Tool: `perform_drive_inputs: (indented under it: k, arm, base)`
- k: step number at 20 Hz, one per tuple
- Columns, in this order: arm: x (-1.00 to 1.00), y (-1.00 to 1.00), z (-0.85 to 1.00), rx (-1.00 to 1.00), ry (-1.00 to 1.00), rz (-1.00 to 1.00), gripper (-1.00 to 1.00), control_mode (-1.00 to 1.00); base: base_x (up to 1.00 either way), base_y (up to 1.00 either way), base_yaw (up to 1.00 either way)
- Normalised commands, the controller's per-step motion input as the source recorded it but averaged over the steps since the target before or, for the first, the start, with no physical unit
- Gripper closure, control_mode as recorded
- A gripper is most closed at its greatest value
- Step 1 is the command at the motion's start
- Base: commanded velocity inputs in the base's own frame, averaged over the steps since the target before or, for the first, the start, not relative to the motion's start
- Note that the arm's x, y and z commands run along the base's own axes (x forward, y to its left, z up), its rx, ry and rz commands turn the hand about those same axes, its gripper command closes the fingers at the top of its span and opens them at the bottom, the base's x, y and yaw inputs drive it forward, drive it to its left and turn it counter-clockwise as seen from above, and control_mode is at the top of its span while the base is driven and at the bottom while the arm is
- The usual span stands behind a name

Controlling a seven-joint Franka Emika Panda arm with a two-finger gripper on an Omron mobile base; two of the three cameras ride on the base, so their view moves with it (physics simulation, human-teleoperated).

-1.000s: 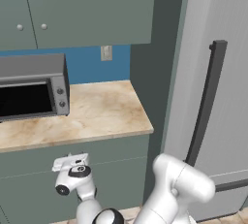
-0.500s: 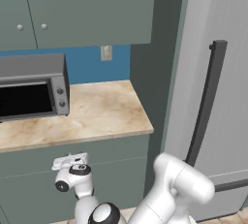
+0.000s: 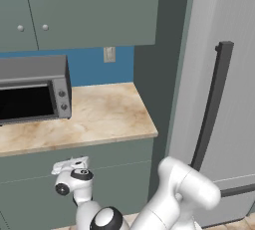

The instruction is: Take the tongs from the drawer on the left and place them on the dining counter next to the tray containing the kebab skewer.

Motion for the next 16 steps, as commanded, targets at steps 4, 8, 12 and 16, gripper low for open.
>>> perform_drive_inputs:
  k: [4, 8, 12, 16]
  arm:
    - [0.00, 0.00, -0.04, 0.00, 0.00, 0.00, -1.00, -1.00]
    - [0.05, 0.00, 0.00, 0.00, 0.00, 0.00, 1.00, -1.00]
    - [0.00, 0.00, 0.00, 0.00, 0.00, 0.00, 1.00, -1.00]
    - [0.00, 0.00, 0.00, 0.00, 0.00, 0.00, 1.00, -1.00]
  base:
    - [0.00, 0.00, 0.00]
    - [0.00, 0.00, 0.00]
    - [0.00, 0.00, 0.00]
    - [0.00, 0.00, 0.00]
